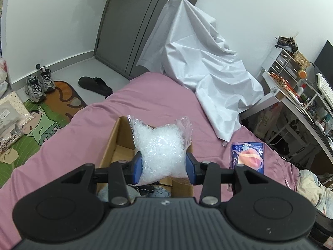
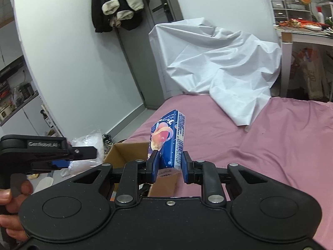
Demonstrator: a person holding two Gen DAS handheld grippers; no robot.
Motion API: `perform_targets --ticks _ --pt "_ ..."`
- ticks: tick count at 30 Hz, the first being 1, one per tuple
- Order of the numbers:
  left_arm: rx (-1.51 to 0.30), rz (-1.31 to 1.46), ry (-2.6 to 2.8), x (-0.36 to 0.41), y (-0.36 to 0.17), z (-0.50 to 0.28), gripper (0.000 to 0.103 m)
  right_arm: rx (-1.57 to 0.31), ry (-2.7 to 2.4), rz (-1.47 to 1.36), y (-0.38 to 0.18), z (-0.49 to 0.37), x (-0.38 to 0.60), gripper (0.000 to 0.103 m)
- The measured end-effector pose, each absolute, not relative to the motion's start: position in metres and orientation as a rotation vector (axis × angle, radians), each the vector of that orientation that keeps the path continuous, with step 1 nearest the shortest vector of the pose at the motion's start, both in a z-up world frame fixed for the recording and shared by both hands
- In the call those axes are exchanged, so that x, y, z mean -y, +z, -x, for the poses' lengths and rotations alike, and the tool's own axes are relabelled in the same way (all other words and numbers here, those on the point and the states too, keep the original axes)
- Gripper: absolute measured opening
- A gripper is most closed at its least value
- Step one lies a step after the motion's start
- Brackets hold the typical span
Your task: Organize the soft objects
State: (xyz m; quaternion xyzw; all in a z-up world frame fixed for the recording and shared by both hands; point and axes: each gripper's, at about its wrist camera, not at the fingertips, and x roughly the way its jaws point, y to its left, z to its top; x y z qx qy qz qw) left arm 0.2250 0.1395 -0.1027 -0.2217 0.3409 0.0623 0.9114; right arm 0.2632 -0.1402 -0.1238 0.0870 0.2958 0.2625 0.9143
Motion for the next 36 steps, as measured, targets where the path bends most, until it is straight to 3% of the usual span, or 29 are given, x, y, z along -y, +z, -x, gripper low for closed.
perform_targets --ticks 12,21,24,28,30,32,36 --pt "-0.724 0.439 0.168 -0.155 -0.12 -0.239 0.044 -0.629 0.595 -0.129 -0.126 -0.262 0.105 0.022" --pt "-0.729 0.403 0.175 -0.156 -0.11 -0.236 0.058 -0.651 0.61 -0.11 -0.137 -0.27 0.087 0.022" --pt "-0.715 0.37 0.202 -0.155 -0.107 -0.234 0.072 -0.652 0.623 -0.089 -0.141 -0.276 0.078 0.023" --pt "-0.718 0.331 0.265 -0.153 -0.109 -0.233 0.082 -0.634 0.624 -0.058 -0.145 -0.276 0.074 0.03" --pt "-0.743 0.319 0.279 -0.151 -0.111 -0.235 0.083 -0.633 0.623 -0.073 -0.144 -0.273 0.078 0.037" --pt "-0.756 0.313 0.28 -0.149 -0.111 -0.234 0.083 -0.626 0.62 -0.094 -0.141 -0.27 0.085 0.053" --pt "-0.75 0.287 0.273 -0.141 -0.108 -0.227 0.092 -0.599 0.626 -0.114 -0.131 -0.263 0.097 0.064"
